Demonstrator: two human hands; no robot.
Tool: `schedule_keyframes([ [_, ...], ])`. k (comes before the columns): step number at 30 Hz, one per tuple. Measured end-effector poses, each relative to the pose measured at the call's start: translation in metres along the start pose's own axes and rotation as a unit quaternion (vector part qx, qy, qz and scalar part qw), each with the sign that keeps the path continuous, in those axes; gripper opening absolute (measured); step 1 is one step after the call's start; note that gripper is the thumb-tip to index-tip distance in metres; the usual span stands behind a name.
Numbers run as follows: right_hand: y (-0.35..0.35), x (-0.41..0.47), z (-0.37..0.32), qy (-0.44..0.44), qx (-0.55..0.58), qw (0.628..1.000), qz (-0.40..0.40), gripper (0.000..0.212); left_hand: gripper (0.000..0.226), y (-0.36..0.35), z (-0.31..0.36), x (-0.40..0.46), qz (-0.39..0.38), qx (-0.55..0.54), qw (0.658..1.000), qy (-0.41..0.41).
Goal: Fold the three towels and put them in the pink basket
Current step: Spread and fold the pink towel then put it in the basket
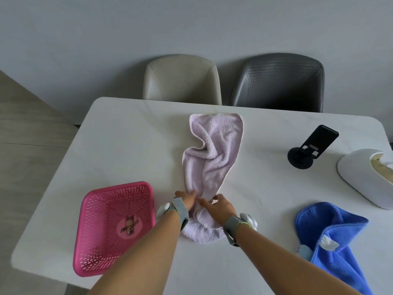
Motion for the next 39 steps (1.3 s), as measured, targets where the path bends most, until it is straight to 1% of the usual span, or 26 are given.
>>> schedule_keyframes([
  [3, -0.003, -0.01, -0.001, 0.019, -0.008, 1.0, -0.014, 0.096, 0.055, -0.004, -0.004, -0.006, -0.028, -0.003, 0.999, -0.046],
  [5, -0.006, -0.019, -0.001, 0.028, -0.02, 0.999, -0.034, 0.096, 0.044, -0.005, -0.005, -0.014, -0.023, -0.013, 0.996, -0.081],
  [7, -0.006, -0.031, 0.003, 0.044, -0.016, 0.998, -0.046, 0.092, 0.035, -0.003, -0.008, -0.026, 0.004, -0.014, 0.994, -0.105],
  [8, -0.007, -0.037, 0.009, 0.053, -0.023, 0.997, -0.049, 0.086, 0.031, -0.005, -0.012, -0.031, 0.016, -0.016, 0.993, -0.112],
  [10, -0.008, -0.04, 0.022, 0.061, -0.061, 0.996, -0.032, 0.061, 0.023, -0.003, -0.015, -0.043, 0.041, -0.011, 0.99, -0.131],
  [12, -0.004, -0.041, 0.033, 0.041, -0.084, 0.996, -0.006, 0.039, 0.024, 0.001, -0.019, -0.057, 0.079, 0.0, 0.987, -0.141],
  [15, 0.008, -0.044, 0.045, 0.015, -0.011, 1.0, 0.014, 0.026, 0.026, 0.013, -0.028, -0.068, 0.146, -0.03, 0.981, -0.123],
  [17, 0.017, -0.046, 0.054, 0.0, 0.067, 0.997, 0.041, 0.018, 0.025, 0.018, -0.033, -0.069, 0.16, -0.055, 0.977, -0.134],
  [19, 0.021, -0.046, 0.058, 0.004, 0.094, 0.993, 0.064, 0.021, 0.024, 0.022, -0.034, -0.068, 0.158, -0.074, 0.972, -0.156],
  [21, 0.012, -0.05, 0.057, 0.017, 0.061, 0.997, 0.045, 0.042, 0.031, 0.023, -0.035, -0.068, 0.138, -0.099, 0.97, -0.172],
  [23, -0.005, -0.056, 0.053, 0.03, -0.014, 0.999, 0.014, 0.06, 0.05, 0.021, -0.038, -0.065, 0.099, -0.111, 0.969, -0.197],
  [24, -0.013, -0.059, 0.051, 0.038, -0.059, 0.997, 0.012, 0.06, 0.062, 0.019, -0.04, -0.065, 0.073, -0.11, 0.969, -0.21],
  [26, -0.023, -0.063, 0.049, 0.045, -0.128, 0.99, 0.033, 0.042, 0.083, 0.014, -0.049, -0.063, 0.024, -0.101, 0.968, -0.227],
  [27, -0.026, -0.062, 0.05, 0.047, -0.146, 0.987, 0.044, 0.035, 0.092, 0.012, -0.055, -0.063, -0.003, -0.103, 0.969, -0.226],
  [28, -0.028, -0.065, 0.051, 0.044, -0.158, 0.985, 0.05, 0.033, 0.101, 0.009, -0.061, -0.064, -0.025, -0.098, 0.97, -0.222],
  [29, -0.032, -0.066, 0.053, 0.046, -0.17, 0.983, 0.052, 0.038, 0.107, 0.006, -0.07, -0.062, -0.037, -0.078, 0.972, -0.216],
  [30, -0.033, -0.07, 0.056, 0.041, -0.196, 0.978, 0.057, 0.048, 0.11, 0.001, -0.079, -0.062, -0.04, -0.038, 0.976, -0.209],
  [31, -0.036, -0.072, 0.061, 0.04, -0.222, 0.972, 0.066, 0.055, 0.11, -0.003, -0.088, -0.061, -0.036, 0.006, 0.978, -0.203],
  [32, -0.037, -0.075, 0.066, 0.032, -0.239, 0.967, 0.08, 0.054, 0.108, -0.007, -0.097, -0.06, -0.029, 0.047, 0.979, -0.197],
  [34, -0.039, -0.071, 0.079, 0.008, -0.26, 0.96, 0.105, 0.035, 0.1, -0.013, -0.108, -0.06, -0.001, 0.098, 0.975, -0.201],
  [35, -0.041, -0.069, 0.086, 0.0, -0.263, 0.958, 0.112, 0.031, 0.097, -0.015, -0.111, -0.059, 0.019, 0.117, 0.97, -0.213],
  [37, -0.042, -0.07, 0.084, 0.005, -0.249, 0.96, 0.124, 0.031, 0.092, -0.016, -0.114, -0.061, 0.048, 0.167, 0.955, -0.239],
  [39, -0.035, -0.077, 0.083, 0.007, -0.172, 0.971, 0.166, 0.025, 0.085, -0.02, -0.119, -0.058, 0.076, 0.206, 0.945, -0.242],
])
Point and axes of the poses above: each hand's wrist, its own x-axis towards the middle knuckle, its own y-axis out of the back of the hand, z = x × y, the point moved 5 cm from there along x, towards the middle knuckle, and after that the axes turned 9 degrees about x, right-handed, at the moved point
